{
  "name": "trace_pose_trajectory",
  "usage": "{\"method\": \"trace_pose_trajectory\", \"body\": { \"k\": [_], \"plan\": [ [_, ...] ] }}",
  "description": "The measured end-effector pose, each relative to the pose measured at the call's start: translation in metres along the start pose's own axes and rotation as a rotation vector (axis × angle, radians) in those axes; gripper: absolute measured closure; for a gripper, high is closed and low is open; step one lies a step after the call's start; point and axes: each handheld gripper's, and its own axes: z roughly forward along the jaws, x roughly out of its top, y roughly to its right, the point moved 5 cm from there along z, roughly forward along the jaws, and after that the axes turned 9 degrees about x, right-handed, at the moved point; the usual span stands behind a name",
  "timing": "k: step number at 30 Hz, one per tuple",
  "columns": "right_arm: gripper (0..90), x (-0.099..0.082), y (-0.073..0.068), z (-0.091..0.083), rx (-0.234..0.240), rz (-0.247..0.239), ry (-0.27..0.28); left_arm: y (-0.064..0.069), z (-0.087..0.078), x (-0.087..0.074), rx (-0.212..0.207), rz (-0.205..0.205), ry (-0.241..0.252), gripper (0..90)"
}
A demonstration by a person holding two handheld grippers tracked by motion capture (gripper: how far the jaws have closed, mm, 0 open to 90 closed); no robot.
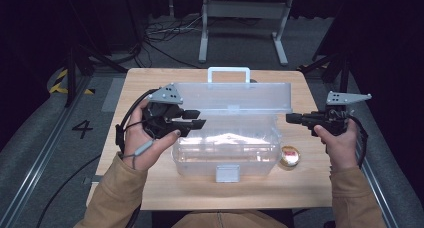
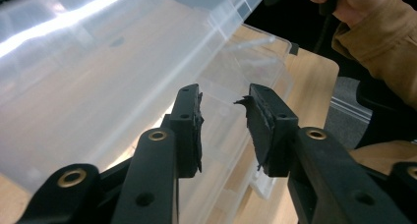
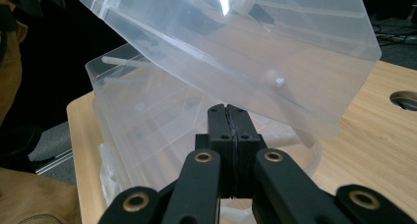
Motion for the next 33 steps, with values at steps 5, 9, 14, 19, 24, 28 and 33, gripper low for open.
{"method": "trace_pose_trajectory", "body": {
  "k": [5,9,14,19,24,28,33],
  "plan": [
    [90.0,0.001,0.0,0.001,-0.017,-0.008,0.017,-0.004,0.007,-0.012,-0.024,-0.036,-0.003,72.3],
    [90.0,0.002,0.0,0.001,-0.032,-0.011,0.032,-0.011,0.015,-0.021,-0.008,-0.058,-0.013,76.0],
    [90.0,0.002,0.0,0.002,-0.048,-0.018,0.049,-0.022,0.022,-0.029,0.051,-0.091,-0.016,79.5],
    [90.0,0.003,0.0,0.002,-0.054,-0.024,0.056,-0.037,0.028,-0.034,0.105,-0.133,0.015,81.4],
    [90.0,0.003,-0.001,0.004,-0.044,-0.029,0.061,-0.045,0.032,-0.036,0.117,-0.148,0.037,83.3],
    [90.0,0.002,-0.001,0.004,-0.046,-0.03,0.06,-0.049,0.034,-0.038,0.125,-0.154,0.039,84.6],
    [90.0,0.002,-0.002,0.004,-0.049,-0.038,0.059,-0.053,0.036,-0.04,0.116,-0.158,0.052,85.8]
  ]
}}
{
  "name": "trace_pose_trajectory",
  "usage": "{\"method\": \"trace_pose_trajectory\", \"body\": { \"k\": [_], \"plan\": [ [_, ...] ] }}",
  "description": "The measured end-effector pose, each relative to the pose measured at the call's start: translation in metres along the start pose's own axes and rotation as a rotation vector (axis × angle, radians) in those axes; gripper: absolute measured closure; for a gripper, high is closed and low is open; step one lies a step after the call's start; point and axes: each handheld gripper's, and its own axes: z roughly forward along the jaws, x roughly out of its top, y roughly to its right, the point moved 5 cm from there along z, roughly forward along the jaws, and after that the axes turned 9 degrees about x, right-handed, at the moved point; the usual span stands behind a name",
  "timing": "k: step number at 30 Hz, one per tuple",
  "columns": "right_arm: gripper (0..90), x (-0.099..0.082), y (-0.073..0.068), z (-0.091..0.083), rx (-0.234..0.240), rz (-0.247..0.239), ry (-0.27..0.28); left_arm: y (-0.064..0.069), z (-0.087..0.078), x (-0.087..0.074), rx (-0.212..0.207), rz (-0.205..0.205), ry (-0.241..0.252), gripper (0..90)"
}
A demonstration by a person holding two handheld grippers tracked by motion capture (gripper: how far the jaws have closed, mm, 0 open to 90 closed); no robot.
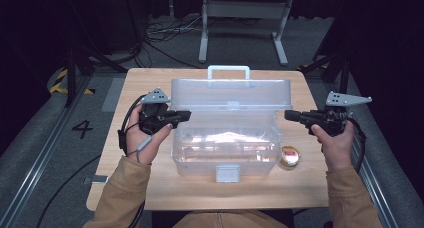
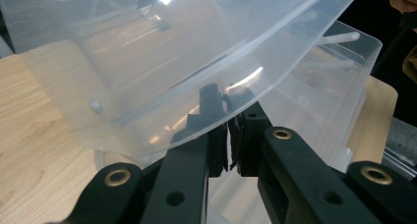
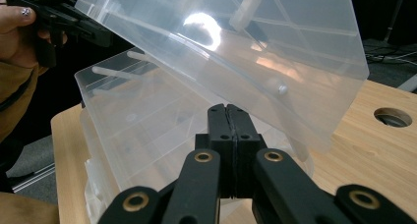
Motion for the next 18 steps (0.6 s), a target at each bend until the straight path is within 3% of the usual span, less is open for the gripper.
{"method": "trace_pose_trajectory", "body": {
  "k": [2,5,8,18],
  "plan": [
    [90.0,0.0,-0.0001,0.0001,0.0,-0.001,0.0,-0.0013,-0.0001,-0.0002,0.005,-0.004,0.003,87.1],
    [90.0,0.0001,0.0002,0.0,-0.002,-0.004,0.003,-0.0038,-0.0007,-0.0011,0.048,-0.026,0.004,88.5],
    [90.0,0.0,0.0006,0.0001,-0.005,-0.004,0.005,-0.0057,0.0006,-0.0012,0.039,-0.049,0.021,89.5],
    [90.0,-0.0002,0.0005,0.0007,-0.005,-0.007,0.007,-0.0078,0.0028,-0.0009,0.047,-0.061,0.046,88.2]
  ]
}}
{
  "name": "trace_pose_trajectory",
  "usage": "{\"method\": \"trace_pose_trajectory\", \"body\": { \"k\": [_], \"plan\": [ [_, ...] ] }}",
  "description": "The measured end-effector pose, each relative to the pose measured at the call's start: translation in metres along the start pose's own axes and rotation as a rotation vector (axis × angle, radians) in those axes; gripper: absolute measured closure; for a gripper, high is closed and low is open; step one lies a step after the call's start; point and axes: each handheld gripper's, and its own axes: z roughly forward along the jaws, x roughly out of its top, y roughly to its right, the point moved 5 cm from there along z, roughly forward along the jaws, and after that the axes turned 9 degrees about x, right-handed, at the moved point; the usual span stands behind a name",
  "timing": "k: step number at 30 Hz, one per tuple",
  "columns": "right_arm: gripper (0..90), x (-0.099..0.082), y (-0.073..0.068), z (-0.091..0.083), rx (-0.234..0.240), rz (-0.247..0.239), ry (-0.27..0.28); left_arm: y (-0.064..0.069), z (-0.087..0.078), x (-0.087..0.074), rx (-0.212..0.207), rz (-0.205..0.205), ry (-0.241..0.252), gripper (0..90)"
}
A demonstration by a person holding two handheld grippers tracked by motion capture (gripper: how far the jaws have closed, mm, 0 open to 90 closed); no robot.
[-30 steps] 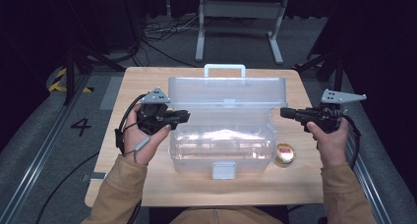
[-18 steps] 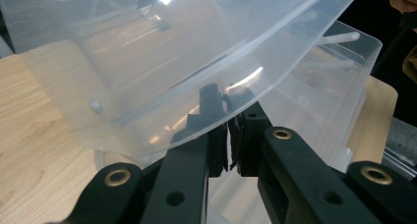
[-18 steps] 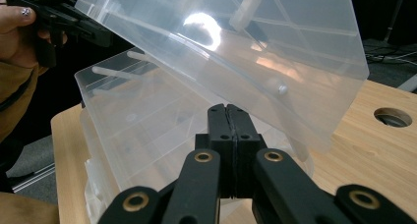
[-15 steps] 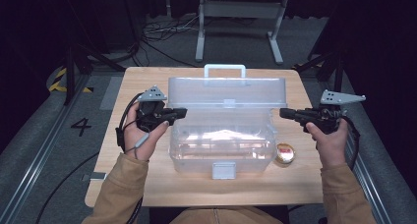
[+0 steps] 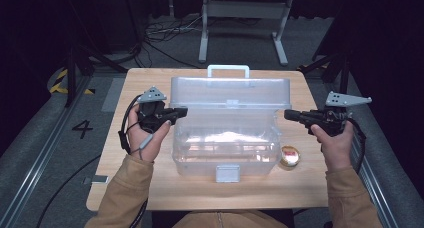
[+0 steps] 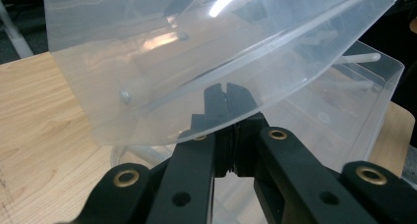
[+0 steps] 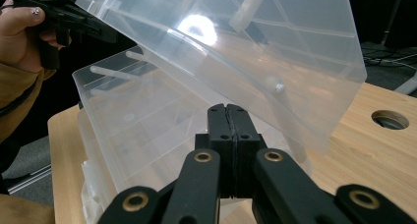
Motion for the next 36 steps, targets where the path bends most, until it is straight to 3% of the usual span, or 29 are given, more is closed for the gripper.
{"method": "trace_pose_trajectory", "body": {
  "k": [8,14,19,23,25,27,28,29,36],
  "plan": [
    [89.7,-0.002,0.001,-0.002,0.003,0.002,-0.002,-0.002,0.0,0.001,0.001,0.007,0.006,88.1],
    [78.7,-0.002,-0.004,-0.007,-0.003,0.004,0.003,-0.004,0.001,0.004,-0.003,0.012,0.012,88.0],
    [68.7,-0.008,-0.002,-0.013,-0.08,0.014,0.004,-0.007,0.003,0.01,-0.007,0.014,0.027,87.2],
    [65.5,-0.013,0.001,-0.017,-0.163,-0.016,0.028,-0.009,0.005,0.014,-0.01,0.016,0.036,86.6],
    [65.1,-0.014,0.0,-0.017,-0.188,-0.053,0.04,-0.011,0.006,0.016,-0.011,0.02,0.04,86.4],
    [64.5,-0.015,-0.002,-0.016,-0.22,-0.13,0.076,-0.012,0.007,0.018,-0.011,0.02,0.046,86.3],
    [64.6,-0.016,-0.003,-0.015,-0.25,-0.193,0.096,-0.013,0.007,0.019,-0.012,0.02,0.044,86.3],
    [64.4,-0.016,-0.004,-0.015,-0.268,-0.228,0.091,-0.013,0.007,0.019,-0.012,0.02,0.045,86.3],
    [55.7,-0.014,-0.004,-0.004,-0.358,-0.198,0.067,-0.019,0.008,0.022,-0.016,0.013,0.051,85.5]
  ]
}}
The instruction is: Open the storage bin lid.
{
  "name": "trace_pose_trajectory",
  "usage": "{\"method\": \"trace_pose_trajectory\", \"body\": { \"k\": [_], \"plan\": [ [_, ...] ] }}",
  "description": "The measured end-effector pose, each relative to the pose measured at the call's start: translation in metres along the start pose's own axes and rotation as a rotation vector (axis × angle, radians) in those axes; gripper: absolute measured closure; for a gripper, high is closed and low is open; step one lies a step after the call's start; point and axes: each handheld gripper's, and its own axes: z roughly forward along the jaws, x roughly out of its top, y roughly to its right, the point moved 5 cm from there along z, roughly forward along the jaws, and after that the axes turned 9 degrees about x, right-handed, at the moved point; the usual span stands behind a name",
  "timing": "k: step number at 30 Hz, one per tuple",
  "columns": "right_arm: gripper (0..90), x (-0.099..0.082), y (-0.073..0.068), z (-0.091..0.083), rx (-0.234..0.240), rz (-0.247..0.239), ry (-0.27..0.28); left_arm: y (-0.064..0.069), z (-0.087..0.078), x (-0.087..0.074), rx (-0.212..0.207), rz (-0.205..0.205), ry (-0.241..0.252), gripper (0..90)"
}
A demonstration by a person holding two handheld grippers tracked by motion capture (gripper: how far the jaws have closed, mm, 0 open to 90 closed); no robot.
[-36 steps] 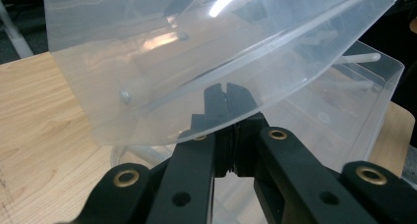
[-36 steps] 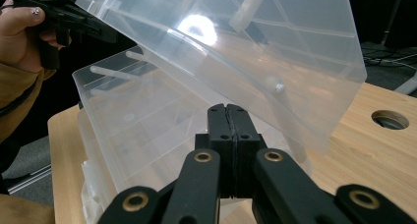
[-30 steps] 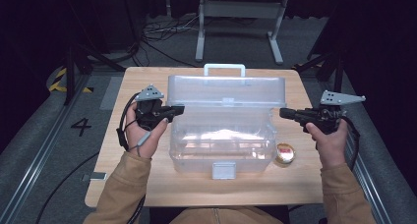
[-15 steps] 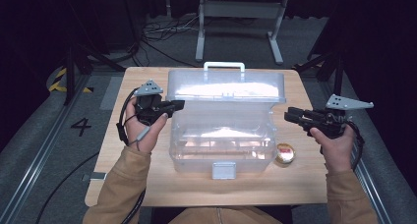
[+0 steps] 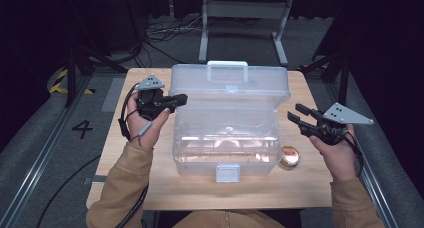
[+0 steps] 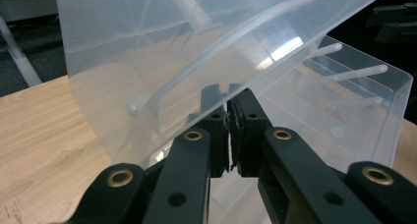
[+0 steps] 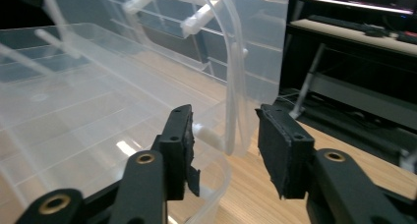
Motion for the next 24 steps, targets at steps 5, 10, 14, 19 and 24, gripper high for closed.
{"method": "trace_pose_trajectory", "body": {
  "k": [5,10,14,19,24],
  "plan": [
    [47.7,0.009,0.0,0.007,-0.065,0.019,0.002,-0.003,-0.003,0.001,0.015,-0.004,0.008,83.9],
    [42.1,0.019,-0.002,0.017,-0.089,0.055,0.052,-0.006,-0.004,0.002,0.003,-0.01,0.011,83.6],
    [43.0,0.025,0.002,0.026,-0.132,0.088,0.079,-0.005,-0.003,0.002,0.008,-0.008,0.01,83.1],
    [43.7,0.03,0.007,0.033,-0.152,0.13,0.077,-0.006,-0.003,0.002,0.0,-0.011,0.011,83.3],
    [52.1,0.038,0.008,0.039,-0.176,0.129,0.065,-0.006,-0.003,0.003,0.001,-0.009,0.013,83.3]
  ]
}}
